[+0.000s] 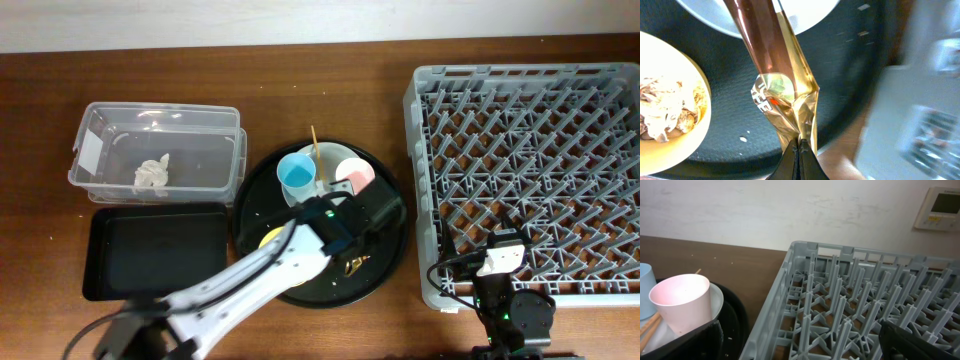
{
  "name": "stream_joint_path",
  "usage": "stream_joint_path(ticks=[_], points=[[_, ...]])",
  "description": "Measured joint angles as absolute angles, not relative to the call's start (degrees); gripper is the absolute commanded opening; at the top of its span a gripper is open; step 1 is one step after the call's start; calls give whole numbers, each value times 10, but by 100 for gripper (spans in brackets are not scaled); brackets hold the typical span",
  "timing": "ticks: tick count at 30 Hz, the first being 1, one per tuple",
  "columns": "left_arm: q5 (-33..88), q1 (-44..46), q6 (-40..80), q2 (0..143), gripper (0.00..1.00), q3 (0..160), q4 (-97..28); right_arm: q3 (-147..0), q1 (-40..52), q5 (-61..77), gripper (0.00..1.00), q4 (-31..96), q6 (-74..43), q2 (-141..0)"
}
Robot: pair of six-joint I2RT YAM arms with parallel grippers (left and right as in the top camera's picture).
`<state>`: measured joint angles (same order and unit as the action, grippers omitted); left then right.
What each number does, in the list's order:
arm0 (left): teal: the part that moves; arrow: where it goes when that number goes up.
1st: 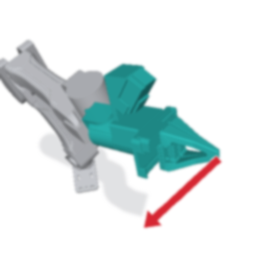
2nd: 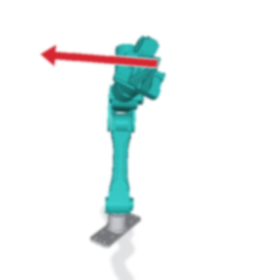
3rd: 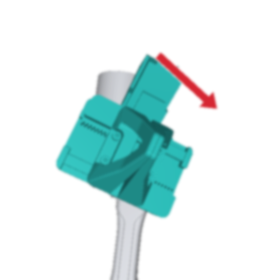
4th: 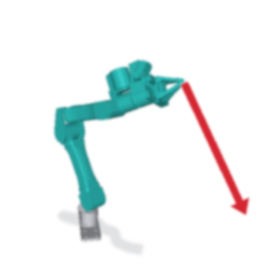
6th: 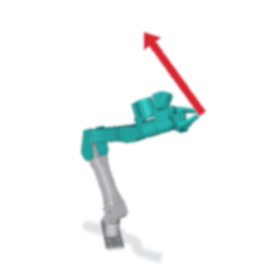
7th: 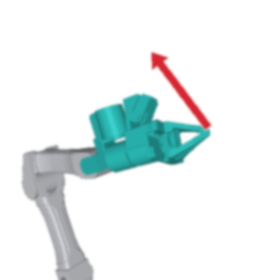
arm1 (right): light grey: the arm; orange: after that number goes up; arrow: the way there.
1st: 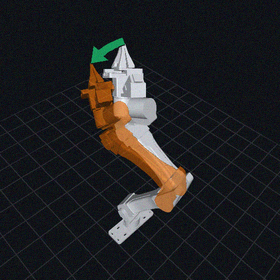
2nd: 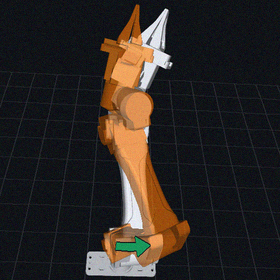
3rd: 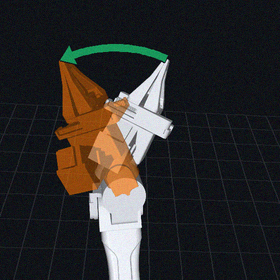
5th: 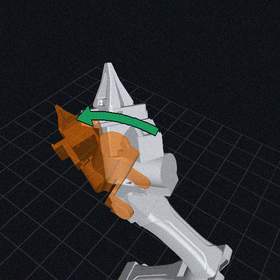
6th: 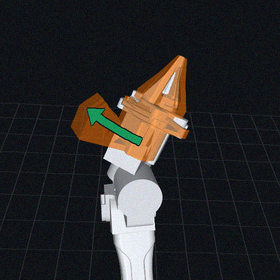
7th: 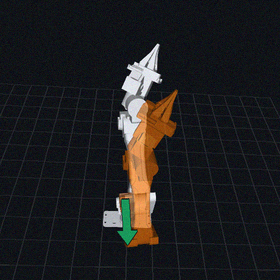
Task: Sort waste into correct bins and load items into the dishwasher rack
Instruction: 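Drop the gold wrapper into the clear bin with the left gripper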
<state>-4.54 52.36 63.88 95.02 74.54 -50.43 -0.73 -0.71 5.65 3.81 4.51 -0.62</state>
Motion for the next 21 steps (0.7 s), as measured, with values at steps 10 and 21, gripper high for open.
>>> stream_joint_path(ticks=[10, 21], points=[[-144, 342, 574, 866, 1, 747, -499, -7, -7, 56, 98, 38, 45, -6], [-162, 75, 565, 886, 1, 747, -419, -7, -7, 57, 98, 38, 45, -6]])
